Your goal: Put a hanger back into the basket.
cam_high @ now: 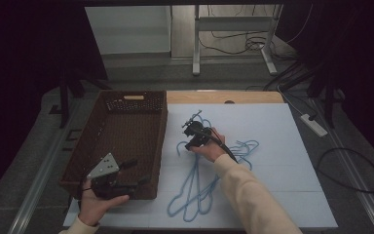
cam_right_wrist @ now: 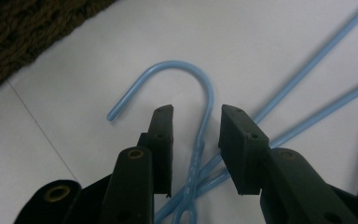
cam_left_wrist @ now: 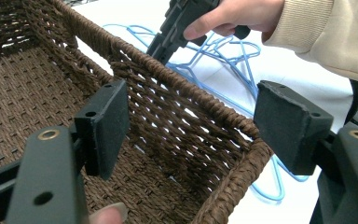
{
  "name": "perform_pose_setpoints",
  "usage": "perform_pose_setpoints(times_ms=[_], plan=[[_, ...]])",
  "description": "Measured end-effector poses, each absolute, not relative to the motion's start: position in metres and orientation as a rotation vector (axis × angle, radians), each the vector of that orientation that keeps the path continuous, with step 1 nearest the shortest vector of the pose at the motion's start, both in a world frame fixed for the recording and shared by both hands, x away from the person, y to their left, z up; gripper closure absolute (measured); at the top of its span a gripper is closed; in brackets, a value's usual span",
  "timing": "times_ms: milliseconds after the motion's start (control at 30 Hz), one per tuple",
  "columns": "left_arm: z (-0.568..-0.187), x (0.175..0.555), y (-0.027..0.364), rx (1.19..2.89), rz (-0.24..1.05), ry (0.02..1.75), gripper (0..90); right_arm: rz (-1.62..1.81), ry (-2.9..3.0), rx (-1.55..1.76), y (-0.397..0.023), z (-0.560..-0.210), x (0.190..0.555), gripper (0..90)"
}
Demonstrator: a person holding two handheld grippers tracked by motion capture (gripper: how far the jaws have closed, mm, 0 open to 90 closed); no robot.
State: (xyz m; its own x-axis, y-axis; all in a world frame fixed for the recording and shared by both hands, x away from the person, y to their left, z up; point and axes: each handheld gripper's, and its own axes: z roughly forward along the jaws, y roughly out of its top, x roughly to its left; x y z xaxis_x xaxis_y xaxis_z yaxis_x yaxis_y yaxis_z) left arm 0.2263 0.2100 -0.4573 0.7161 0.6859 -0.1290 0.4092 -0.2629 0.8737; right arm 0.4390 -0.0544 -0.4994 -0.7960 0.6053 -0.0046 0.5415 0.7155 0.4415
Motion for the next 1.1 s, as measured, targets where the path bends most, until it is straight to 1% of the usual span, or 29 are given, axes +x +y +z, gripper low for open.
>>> perform_pose_setpoints(times_ms=[167,333,433,533,733,933,967,1100], plan=[[-0.457,0.226,0.21,1.895,0.338,0.847,28.1,0.608,2.785,0.936,-0.052,-0.503,0.44,65.4],[-0.457,0.226,0.211,1.893,0.339,0.847,28.1,0.553,2.785,0.948,-0.046,-0.506,0.437,69.1],[-0.456,0.226,0.211,1.891,0.34,0.847,28.1,0.544,2.771,0.994,-0.047,-0.506,0.437,82.1],[-0.456,0.226,0.211,1.893,0.34,0.847,28.1,0.557,2.754,1.062,-0.049,-0.505,0.438,85.5],[-0.457,0.226,0.211,1.892,0.342,0.848,28.1,0.606,2.723,1.09,-0.054,-0.501,0.437,86.1],[-0.457,0.226,0.211,1.894,0.341,0.85,28.1,0.708,2.668,1.092,-0.064,-0.485,0.432,86.3],[-0.457,0.226,0.211,1.893,0.342,0.849,28.1,0.769,2.638,1.093,-0.07,-0.476,0.428,86.3],[-0.456,0.226,0.211,1.891,0.342,0.851,28.1,0.845,2.606,1.095,-0.079,-0.465,0.422,86.3]])
